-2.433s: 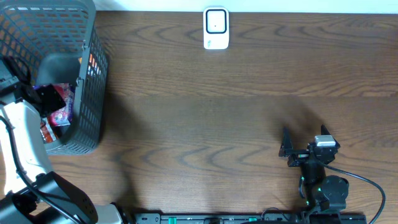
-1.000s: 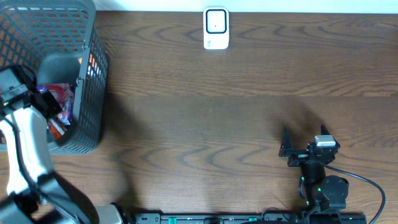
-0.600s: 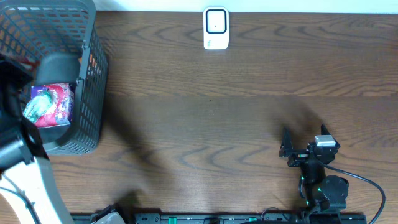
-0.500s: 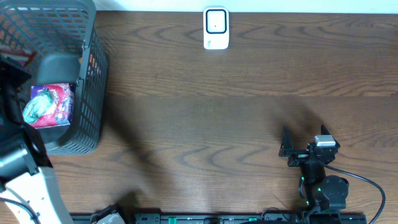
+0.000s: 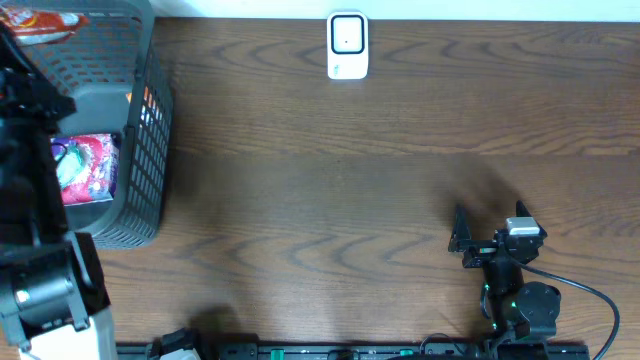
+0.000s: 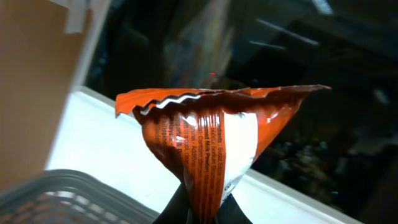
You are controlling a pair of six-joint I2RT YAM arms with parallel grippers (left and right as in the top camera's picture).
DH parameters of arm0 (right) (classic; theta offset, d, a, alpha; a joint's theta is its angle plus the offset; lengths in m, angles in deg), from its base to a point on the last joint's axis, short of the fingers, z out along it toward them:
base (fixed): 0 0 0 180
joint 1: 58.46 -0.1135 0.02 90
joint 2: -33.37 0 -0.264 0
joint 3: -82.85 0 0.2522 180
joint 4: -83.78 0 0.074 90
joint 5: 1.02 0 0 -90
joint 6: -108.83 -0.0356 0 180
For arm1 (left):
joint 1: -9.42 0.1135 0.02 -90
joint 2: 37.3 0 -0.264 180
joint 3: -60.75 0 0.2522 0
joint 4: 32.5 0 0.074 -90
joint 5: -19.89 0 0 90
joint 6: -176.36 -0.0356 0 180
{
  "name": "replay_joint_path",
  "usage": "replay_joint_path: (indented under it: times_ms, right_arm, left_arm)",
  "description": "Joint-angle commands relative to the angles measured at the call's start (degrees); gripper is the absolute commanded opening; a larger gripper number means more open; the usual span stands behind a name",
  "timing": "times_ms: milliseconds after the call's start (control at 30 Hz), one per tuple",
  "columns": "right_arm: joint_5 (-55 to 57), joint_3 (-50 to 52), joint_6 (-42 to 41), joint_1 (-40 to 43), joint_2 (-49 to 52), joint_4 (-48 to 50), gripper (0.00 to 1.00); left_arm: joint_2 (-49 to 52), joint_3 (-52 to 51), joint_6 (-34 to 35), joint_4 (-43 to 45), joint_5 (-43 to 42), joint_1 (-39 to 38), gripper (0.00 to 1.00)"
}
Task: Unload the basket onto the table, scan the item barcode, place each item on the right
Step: 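Lift the red-orange bar out and carry it toward the white scanner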
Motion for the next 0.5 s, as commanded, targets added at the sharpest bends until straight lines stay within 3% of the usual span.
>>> replay_joint_path:
  times_ms: [0, 467]
  right_arm:
    - [0.07, 0.09, 0.63, 0.07, -0.28, -0.24, 0.99]
    - [0.07, 0.09, 0.63, 0.07, -0.28, -0.24, 0.99]
  left_arm:
    - [-0.33, 0.85, 1.97, -0.66, -2.14, -5.18, 0.07]
    - [2.21, 0.83, 1.51, -3.82, -2.95, -33.22, 0.07]
